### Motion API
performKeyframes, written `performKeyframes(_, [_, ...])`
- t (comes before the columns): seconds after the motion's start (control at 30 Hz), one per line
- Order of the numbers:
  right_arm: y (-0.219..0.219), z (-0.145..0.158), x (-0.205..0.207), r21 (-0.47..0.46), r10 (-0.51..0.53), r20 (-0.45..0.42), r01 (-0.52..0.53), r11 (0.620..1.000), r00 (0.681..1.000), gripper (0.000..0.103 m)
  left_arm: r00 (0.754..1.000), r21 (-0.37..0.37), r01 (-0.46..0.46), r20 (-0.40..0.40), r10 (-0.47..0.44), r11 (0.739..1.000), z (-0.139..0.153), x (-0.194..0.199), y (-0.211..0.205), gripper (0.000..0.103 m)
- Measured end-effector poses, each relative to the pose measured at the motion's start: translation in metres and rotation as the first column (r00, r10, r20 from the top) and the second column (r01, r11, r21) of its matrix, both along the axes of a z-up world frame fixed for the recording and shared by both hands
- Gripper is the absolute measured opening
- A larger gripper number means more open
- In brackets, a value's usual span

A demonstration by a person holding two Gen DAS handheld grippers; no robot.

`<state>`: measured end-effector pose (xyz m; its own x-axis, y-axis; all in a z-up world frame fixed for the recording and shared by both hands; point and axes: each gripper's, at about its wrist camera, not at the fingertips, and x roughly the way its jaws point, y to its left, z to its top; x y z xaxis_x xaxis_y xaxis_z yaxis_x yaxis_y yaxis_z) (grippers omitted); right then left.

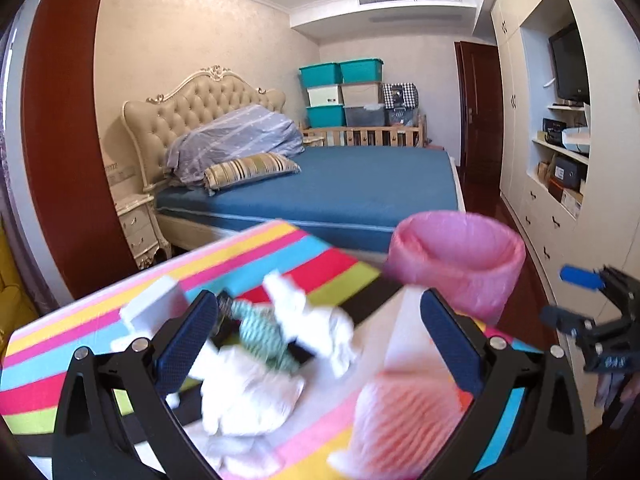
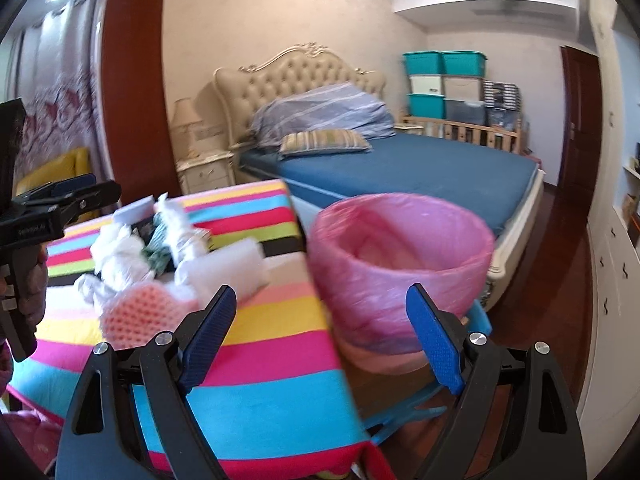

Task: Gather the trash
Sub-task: 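Move both tools back to the table, left tool toward the pink foam fruit net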

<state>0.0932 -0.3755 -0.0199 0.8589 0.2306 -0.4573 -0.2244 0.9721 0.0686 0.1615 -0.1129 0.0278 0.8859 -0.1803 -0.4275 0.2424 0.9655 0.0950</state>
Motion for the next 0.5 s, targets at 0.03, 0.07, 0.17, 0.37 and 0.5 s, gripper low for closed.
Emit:
performKeyframes(0.03, [0.005,-0.001,-0.001,0.012,0.005,-0.006,-0.005,1.000,1.000,0.082,1.000,-0.006,0.012,-0.015,-0.012,1.000,-0.004,-0.006,0.005,0.098])
performKeyframes(0.07, [0.007,-0.002,-0.002,0.020,0.005,-0.008,-0.005,1.000,1.000,0.082,0.999,-0.011,0.022,-0.025,-0.022,1.000,-0.007,-0.009,0.009,0.098])
performKeyframes(0.17, [0.011,-0.002,-0.003,0.038,0.000,-0.016,0.001,0.999,1.000,0.082,0.998,-0.013,0.042,-0.053,-0.043,0.999,-0.019,-0.020,0.016,0.098])
performKeyframes(0.37, [0.012,0.003,-0.006,0.039,-0.001,-0.014,0.001,0.999,1.000,0.082,0.988,-0.015,0.074,-0.131,-0.076,0.997,-0.048,-0.027,0.010,0.098])
performKeyframes(0.5, [0.015,0.001,-0.007,0.031,0.010,-0.019,-0.009,0.999,1.000,0.082,0.984,-0.016,0.097,-0.146,-0.098,0.995,-0.056,-0.031,0.004,0.098])
